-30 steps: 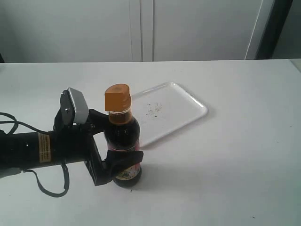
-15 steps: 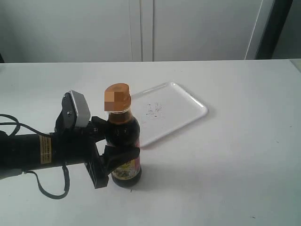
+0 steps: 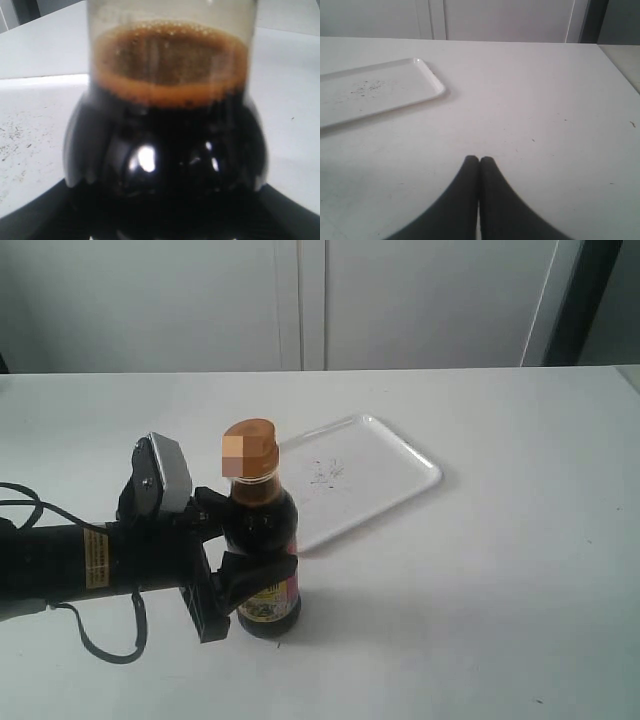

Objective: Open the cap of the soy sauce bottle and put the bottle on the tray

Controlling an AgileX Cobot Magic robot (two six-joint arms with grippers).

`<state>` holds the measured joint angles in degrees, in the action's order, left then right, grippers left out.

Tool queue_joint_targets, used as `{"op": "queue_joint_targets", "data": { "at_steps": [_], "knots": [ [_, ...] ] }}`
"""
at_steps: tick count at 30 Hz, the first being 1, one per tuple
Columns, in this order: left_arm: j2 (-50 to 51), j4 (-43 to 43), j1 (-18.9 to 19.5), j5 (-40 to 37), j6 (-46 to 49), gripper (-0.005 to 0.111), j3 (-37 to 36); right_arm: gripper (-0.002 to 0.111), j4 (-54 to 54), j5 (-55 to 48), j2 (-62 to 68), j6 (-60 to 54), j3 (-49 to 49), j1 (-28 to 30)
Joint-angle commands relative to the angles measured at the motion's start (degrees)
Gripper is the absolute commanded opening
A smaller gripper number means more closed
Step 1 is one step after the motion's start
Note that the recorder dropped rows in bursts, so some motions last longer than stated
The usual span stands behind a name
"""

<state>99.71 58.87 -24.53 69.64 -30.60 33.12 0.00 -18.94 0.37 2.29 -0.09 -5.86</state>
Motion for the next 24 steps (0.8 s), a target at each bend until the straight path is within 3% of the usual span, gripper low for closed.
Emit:
{"op": "queue_joint_targets", "data": {
  "at_steps": [1,9,24],
  "knots": [
    [-0.05,1.34,-0.23,0.32,0.88,0.000,-0.50,0.000,0.00,0.51,-0.37,0.09,0.09,0.23],
    [-0.05,1.72,-0.23,0.32,0.99,0.000,-0.50,0.000,-1.29,2.53,-0.37,-0.97,0.09,0.23],
    [-0.05,1.69,-0.23,0.32,2.15,0.000,-0.50,0.000,0.58,23.45,-0.37,4.13,0.09,0.23]
  ]
}}
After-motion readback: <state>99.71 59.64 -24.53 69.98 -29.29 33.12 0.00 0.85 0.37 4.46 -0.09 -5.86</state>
